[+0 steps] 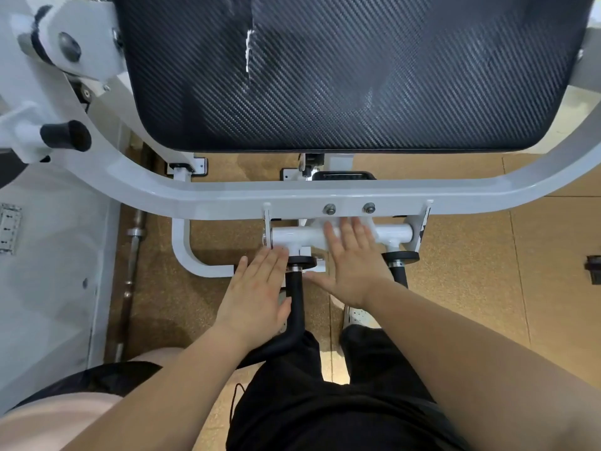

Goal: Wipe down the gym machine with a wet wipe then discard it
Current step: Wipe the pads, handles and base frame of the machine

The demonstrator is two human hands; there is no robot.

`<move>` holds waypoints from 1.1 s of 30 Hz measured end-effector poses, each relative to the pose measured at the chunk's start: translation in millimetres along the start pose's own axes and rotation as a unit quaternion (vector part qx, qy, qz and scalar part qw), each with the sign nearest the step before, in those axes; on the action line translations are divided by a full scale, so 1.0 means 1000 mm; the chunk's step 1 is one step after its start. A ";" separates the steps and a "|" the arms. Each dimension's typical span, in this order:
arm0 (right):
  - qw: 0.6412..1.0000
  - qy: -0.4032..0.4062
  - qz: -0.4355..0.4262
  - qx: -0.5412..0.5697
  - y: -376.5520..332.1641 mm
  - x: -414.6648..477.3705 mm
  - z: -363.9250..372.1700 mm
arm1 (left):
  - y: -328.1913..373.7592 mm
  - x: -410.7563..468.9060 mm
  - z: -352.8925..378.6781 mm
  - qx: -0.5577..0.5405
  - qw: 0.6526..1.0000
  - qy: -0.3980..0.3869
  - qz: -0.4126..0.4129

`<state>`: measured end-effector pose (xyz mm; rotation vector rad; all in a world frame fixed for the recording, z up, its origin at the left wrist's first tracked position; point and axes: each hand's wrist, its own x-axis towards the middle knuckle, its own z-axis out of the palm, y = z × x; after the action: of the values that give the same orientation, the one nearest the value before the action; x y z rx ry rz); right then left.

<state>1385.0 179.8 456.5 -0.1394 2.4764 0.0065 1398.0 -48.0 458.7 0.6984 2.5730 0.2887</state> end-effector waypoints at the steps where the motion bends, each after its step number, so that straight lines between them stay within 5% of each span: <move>1: 1.000 -0.007 0.024 0.013 0.003 -0.002 0.000 | 0.000 -0.001 0.000 -0.012 1.000 -0.007 -0.008; 12: 0.968 -0.029 -0.142 0.205 -0.054 0.022 -0.028 | 0.001 -0.007 0.002 -0.035 0.999 -0.009 -0.021; 17: 0.986 -0.055 -0.062 0.142 -0.028 0.000 -0.020 | 0.010 0.000 -0.006 -0.042 0.997 0.045 -0.037; 21: 0.992 -0.057 0.108 -0.024 0.002 -0.018 -0.010 | 0.019 0.005 -0.007 -0.020 0.998 0.040 -0.042; 25: 0.986 -0.059 0.153 -0.020 0.007 -0.016 -0.011 | 0.025 0.005 -0.006 0.002 0.999 0.025 -0.036; 31: 0.996 -0.043 -0.069 -0.022 0.001 0.001 -0.011 | 0.034 0.010 -0.005 0.000 1.000 0.012 -0.007; 33: 0.994 -0.051 -0.067 -0.064 0.014 0.000 -0.011 | 0.035 0.012 -0.006 0.001 1.000 -0.003 -0.007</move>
<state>1377.2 193.0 464.8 -0.3522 2.3586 0.1119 1400.9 -12.2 471.0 0.6815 2.5709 0.2783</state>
